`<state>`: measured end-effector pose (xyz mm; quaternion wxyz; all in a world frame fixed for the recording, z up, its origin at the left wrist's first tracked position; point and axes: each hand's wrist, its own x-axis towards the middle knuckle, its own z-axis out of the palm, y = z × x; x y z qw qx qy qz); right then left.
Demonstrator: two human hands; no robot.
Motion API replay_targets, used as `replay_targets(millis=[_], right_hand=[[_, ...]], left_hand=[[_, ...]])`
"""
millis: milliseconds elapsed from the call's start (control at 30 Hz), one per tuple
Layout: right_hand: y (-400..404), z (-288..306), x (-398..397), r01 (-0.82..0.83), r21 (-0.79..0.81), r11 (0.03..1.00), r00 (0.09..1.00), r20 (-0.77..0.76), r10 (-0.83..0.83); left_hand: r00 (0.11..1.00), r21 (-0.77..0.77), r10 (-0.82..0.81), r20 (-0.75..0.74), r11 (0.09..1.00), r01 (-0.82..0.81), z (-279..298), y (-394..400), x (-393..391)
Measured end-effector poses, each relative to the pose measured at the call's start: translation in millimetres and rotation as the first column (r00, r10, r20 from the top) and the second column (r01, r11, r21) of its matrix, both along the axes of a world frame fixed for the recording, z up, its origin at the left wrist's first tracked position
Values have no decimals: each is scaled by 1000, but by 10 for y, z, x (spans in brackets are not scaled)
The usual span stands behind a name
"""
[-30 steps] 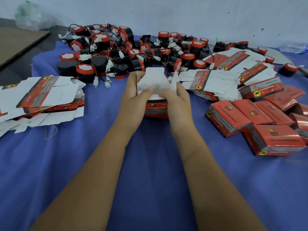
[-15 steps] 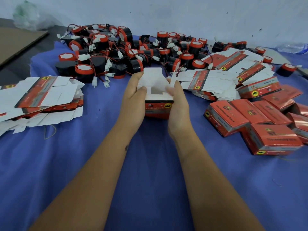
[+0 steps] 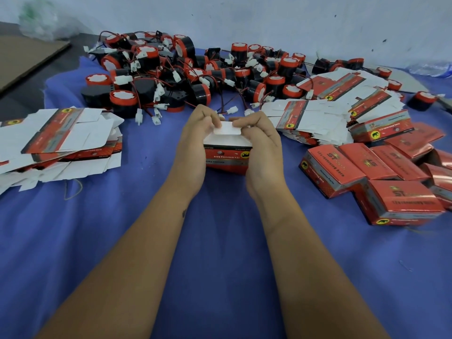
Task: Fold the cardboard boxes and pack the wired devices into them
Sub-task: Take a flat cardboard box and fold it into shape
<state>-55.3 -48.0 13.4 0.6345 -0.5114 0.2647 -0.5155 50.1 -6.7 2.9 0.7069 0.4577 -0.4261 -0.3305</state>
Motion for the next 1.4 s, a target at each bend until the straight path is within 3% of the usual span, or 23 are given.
replay_targets(millis=[133, 367, 533, 700, 800, 867, 1000, 1100, 1167, 1233, 1333, 1400], right_hand=[[3, -1, -17, -33, 46, 998, 999, -40, 35], [44, 4, 6, 43, -65, 997, 988, -144, -52], [16, 11, 15, 58, 86, 995, 997, -59, -53], [-3, -6, 66, 229, 129, 965, 934, -310, -180], [-3, -12, 23, 152, 143, 978, 978, -164, -128], [-1, 0, -10, 160, 23, 987, 983, -93, -157], [-27, -10, -56, 135, -68, 988, 990, 58, -132], [-30, -28, -44, 125, -68, 990, 991, 43, -123], [-13, -58, -16, 119, -37, 992, 990, -70, -121], [-18, -112, 7, 131, -37, 991, 936, -325, -136], [-83, -189, 48, 46, -213, 976, 666, -721, -189], [-127, -173, 107, -17, -317, 948, 524, -811, -262]], left_hand=[[1000, 60, 5, -12, 998, -4, -13, 9, -8], [995, 48, 93, 17, 994, -94, 11, 9, -31], [997, 177, 60, -57, 983, -49, -1, 9, -11], [986, 6, 134, 98, 991, -136, 32, 38, -3], [974, 48, 95, 203, 993, -107, 3, 17, -25], [971, 133, 83, 226, 984, -115, -5, -13, -42], [980, 198, 46, 192, 976, -84, -55, -13, -54], [990, 204, 61, 130, 975, -87, -87, -6, -11], [978, 174, 199, 65, 963, -208, -82, -38, 58], [914, 142, 405, -14, 906, -399, -51, -64, 147], [769, 134, 620, -160, 785, -605, -40, -79, 273], [719, 132, 657, -226, 752, -645, -52, -94, 305]])
